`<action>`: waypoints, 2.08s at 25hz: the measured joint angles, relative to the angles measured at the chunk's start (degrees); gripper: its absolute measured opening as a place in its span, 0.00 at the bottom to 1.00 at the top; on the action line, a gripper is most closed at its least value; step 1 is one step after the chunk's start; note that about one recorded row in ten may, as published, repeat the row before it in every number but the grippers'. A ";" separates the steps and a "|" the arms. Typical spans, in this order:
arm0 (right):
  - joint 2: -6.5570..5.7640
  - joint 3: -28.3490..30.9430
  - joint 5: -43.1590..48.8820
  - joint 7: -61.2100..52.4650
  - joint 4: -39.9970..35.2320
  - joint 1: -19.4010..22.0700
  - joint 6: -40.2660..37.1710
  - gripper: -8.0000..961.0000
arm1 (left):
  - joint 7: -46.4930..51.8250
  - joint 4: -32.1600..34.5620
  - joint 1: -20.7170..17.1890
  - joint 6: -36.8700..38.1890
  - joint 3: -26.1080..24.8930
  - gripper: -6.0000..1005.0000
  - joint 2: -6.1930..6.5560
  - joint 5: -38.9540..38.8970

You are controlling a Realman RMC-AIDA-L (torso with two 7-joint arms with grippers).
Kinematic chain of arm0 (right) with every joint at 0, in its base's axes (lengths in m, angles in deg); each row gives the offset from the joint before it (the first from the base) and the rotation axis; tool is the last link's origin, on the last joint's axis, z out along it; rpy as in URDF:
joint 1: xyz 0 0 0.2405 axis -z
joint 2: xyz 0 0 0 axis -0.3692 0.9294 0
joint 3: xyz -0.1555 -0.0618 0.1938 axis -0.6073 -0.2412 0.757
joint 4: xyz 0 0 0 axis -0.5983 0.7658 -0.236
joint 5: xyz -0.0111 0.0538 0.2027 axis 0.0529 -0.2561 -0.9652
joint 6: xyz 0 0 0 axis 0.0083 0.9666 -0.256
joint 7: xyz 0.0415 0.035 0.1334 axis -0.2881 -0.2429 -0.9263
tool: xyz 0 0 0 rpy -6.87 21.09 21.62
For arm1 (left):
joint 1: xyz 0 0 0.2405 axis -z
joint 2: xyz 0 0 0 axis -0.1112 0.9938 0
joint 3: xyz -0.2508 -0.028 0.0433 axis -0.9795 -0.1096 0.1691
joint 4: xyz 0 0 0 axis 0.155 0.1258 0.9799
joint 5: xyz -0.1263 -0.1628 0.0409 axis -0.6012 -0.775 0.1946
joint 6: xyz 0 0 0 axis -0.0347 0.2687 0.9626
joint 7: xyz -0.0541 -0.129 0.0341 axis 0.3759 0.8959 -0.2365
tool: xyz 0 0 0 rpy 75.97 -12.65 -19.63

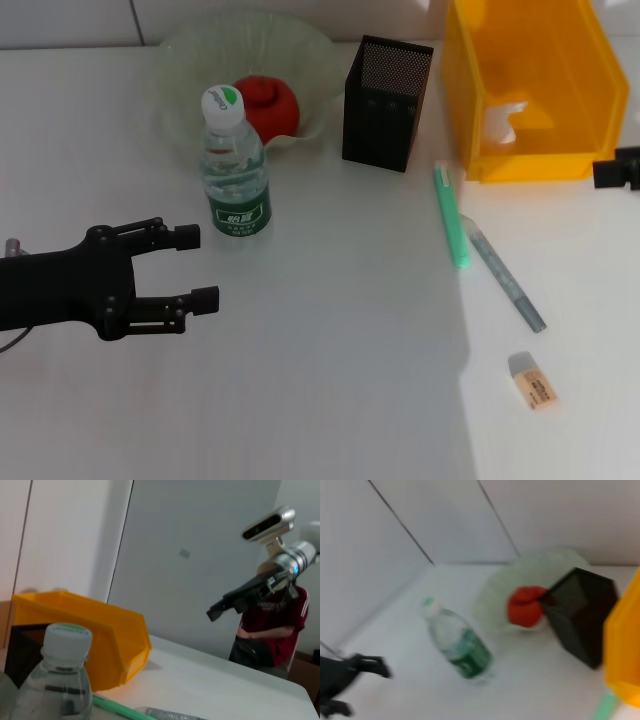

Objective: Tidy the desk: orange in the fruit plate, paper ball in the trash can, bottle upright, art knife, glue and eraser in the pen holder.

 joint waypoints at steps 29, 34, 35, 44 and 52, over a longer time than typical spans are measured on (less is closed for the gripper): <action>5.01 -31.59 37.16 -22.37 20.64 -23.68 26.83 0.71 | 4.71 9.67 -1.63 -1.42 -5.58 0.86 -4.30 10.84; 5.18 -33.52 37.01 -23.03 22.90 -24.18 31.54 0.71 | 4.69 9.59 -1.61 -2.06 -5.59 0.86 -4.37 10.87; 5.23 -33.66 36.85 -23.05 24.43 -24.64 32.87 0.71 | 4.68 9.57 -1.60 -2.34 -5.59 0.86 -4.64 10.89; 5.40 -35.96 35.41 -23.09 28.88 -26.16 37.49 0.71 | 4.69 9.61 -1.45 -3.24 -5.50 0.86 -5.15 10.90; 5.49 -39.68 35.15 -24.30 31.36 -27.65 40.47 0.62 | 5.12 9.86 -0.89 -3.44 -6.15 0.86 -5.65 12.40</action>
